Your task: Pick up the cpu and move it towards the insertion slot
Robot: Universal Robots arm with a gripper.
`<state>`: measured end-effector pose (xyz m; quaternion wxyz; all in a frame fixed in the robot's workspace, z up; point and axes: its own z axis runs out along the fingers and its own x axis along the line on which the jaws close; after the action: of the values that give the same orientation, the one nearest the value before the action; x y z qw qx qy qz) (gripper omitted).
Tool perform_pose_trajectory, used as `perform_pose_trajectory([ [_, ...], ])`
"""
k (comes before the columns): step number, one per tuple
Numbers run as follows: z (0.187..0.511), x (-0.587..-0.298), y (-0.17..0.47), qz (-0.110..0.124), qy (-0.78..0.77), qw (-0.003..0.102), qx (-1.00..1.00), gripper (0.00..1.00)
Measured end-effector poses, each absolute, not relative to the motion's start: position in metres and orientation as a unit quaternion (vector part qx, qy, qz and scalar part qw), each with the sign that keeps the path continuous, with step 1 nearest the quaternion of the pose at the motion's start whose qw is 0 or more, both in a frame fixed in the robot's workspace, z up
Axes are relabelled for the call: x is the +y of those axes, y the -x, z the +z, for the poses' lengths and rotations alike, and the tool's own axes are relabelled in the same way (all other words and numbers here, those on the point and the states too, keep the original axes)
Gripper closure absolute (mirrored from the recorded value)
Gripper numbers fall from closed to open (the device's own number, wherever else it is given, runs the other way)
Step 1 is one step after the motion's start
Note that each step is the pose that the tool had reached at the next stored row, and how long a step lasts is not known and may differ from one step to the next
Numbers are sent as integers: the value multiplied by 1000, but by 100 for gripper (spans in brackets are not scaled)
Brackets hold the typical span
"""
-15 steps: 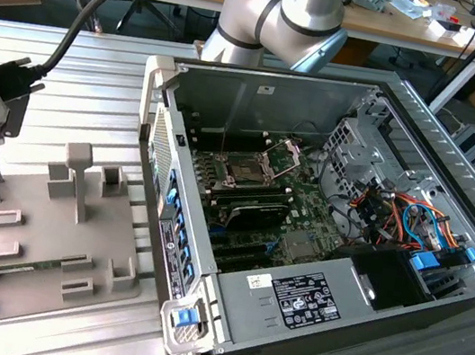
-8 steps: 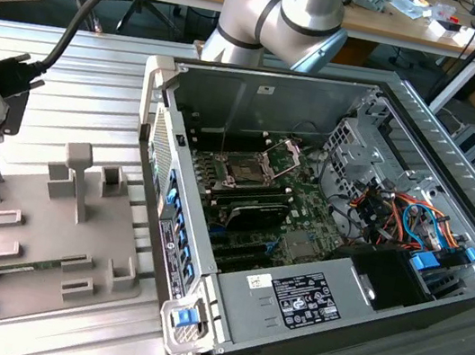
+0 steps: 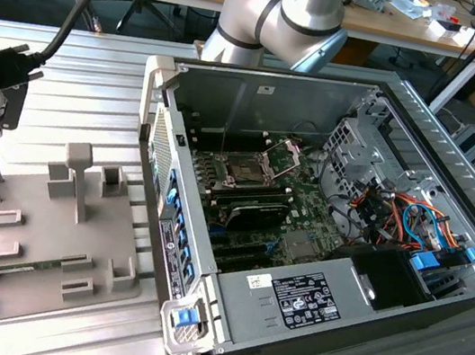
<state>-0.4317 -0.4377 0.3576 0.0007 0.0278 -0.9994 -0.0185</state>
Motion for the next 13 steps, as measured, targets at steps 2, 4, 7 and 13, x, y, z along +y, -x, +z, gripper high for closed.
perform_pose_trajectory([
  [2,359,-438,432,-19,-28,1,-999,45],
  [4,360,-438,432,-19,-28,1,-999,45],
  [7,362,-438,432,-19,-28,1,-999,45],
  [13,366,-438,432,-19,-28,1,-999,45],
])
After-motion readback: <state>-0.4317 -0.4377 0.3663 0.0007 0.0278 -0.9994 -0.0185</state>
